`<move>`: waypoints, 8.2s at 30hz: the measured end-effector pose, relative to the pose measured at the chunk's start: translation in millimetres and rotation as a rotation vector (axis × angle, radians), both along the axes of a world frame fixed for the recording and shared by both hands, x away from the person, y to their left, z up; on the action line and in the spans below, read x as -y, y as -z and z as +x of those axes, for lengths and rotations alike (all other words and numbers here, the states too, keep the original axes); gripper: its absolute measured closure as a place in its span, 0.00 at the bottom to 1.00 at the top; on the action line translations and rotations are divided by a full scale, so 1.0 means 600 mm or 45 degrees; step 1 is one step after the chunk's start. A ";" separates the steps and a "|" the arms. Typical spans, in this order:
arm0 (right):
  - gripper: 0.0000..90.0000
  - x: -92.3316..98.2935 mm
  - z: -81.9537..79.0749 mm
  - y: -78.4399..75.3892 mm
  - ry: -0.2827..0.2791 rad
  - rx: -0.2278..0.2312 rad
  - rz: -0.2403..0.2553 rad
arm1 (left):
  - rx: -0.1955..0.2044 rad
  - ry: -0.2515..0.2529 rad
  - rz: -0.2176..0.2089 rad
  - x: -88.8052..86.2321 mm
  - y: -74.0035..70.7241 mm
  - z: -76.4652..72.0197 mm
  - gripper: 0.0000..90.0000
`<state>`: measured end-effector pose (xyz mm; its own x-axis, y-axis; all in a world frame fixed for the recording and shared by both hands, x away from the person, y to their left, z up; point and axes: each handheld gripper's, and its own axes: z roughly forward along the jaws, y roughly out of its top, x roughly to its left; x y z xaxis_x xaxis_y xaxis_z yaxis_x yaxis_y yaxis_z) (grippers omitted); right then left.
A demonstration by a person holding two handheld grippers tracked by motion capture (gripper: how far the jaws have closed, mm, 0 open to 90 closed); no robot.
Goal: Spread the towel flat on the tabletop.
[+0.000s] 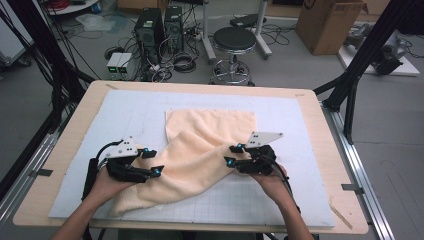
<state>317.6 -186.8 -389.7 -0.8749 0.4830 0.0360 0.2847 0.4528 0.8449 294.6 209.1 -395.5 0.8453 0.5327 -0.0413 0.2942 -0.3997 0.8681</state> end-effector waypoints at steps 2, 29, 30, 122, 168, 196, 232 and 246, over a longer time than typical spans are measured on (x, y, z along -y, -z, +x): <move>0.59 -0.015 -0.001 0.012 -0.034 -0.018 0.007 | -0.001 -0.009 0.000 -0.002 0.000 0.001 0.43; 0.94 0.006 -0.069 0.011 -0.167 0.016 -0.083 | 0.017 -0.041 -0.042 -0.025 -0.007 -0.009 0.43; 0.94 0.015 -0.074 0.006 -0.163 0.016 -0.071 | 0.017 -0.038 -0.039 -0.024 -0.007 -0.010 0.43; 0.79 0.041 0.105 0.013 0.184 -0.030 0.003 | -0.091 -0.307 -0.013 -0.030 0.010 0.147 0.81; 0.92 0.055 0.016 -0.067 0.088 0.102 -0.041 | 0.024 0.034 -0.095 0.040 -0.044 0.031 0.94; 0.61 0.005 0.044 -0.032 0.064 0.021 -0.015 | -0.018 -0.181 -0.005 -0.018 0.014 0.069 0.56; 1.00 -0.003 0.009 0.050 -0.016 -0.006 -0.080 | -0.087 -0.186 -0.019 -0.016 0.028 0.050 0.96; 1.00 0.117 -0.001 -0.015 0.168 0.086 0.020 | -0.070 -0.069 -0.125 0.043 -0.011 0.039 0.97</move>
<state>316.8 -257.1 -380.6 -0.8045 0.5938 -0.0122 0.2833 0.4017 0.8708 318.1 183.3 -389.1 0.8102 0.5689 -0.1412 0.3616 -0.2956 0.8843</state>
